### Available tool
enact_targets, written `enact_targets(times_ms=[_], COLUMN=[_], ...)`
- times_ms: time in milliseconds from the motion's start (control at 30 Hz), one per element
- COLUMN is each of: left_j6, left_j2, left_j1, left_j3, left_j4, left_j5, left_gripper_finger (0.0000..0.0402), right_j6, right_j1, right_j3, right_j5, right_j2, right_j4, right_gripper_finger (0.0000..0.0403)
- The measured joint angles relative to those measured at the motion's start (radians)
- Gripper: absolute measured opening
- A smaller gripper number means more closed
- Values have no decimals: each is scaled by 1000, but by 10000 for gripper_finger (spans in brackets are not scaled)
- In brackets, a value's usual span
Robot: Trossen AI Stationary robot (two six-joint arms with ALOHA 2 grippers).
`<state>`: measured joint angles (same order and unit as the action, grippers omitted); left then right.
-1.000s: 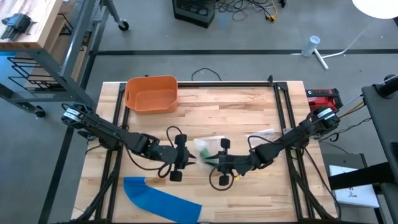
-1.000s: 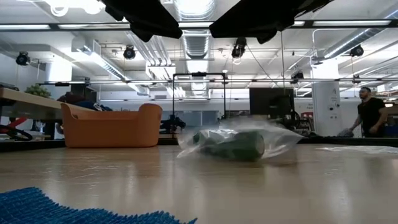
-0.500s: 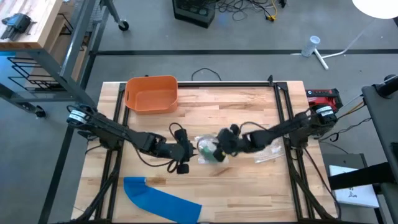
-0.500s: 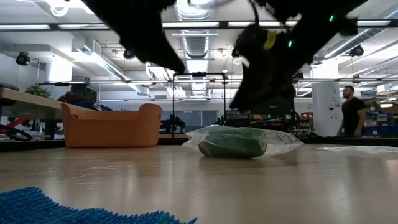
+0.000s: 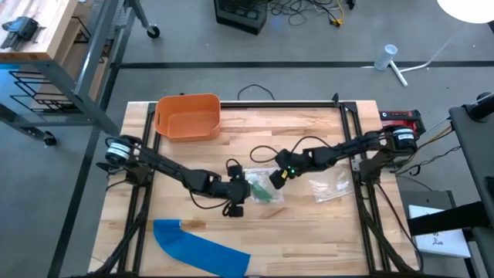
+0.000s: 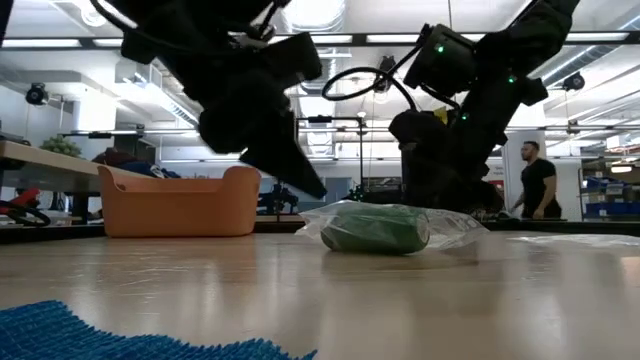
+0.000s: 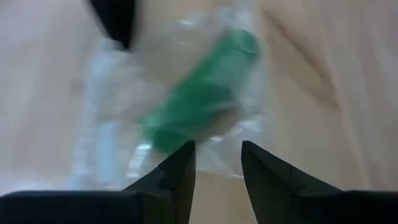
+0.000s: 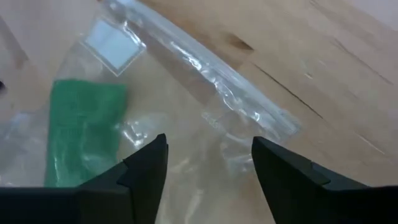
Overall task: Roll bandage
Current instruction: Close the transparent zip bag
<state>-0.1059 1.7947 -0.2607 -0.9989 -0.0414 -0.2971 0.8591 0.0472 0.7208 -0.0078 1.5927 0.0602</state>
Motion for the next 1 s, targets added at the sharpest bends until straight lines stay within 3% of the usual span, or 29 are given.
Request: enact_targets(times_ms=[167,433,700,1000], left_j6=[0,-8,-16,-19], left_j2=[34,58,64,64], left_j1=[0,0,0,0], left_j3=[0,0,0,0], left_j4=[-6,-29,-31,-34], left_j5=[104,106,106,135], left_gripper_finger=[108,78,80,79], right_j6=[45,47,47,8], right_j1=[28,35,38,45], right_j3=[2,7,7,7], right_j5=[-61,-59,-48,-72], right_j2=[-9,-88,-87,-157], right_j4=[29,79,106,192], right_gripper_finger=[240,229,211,242])
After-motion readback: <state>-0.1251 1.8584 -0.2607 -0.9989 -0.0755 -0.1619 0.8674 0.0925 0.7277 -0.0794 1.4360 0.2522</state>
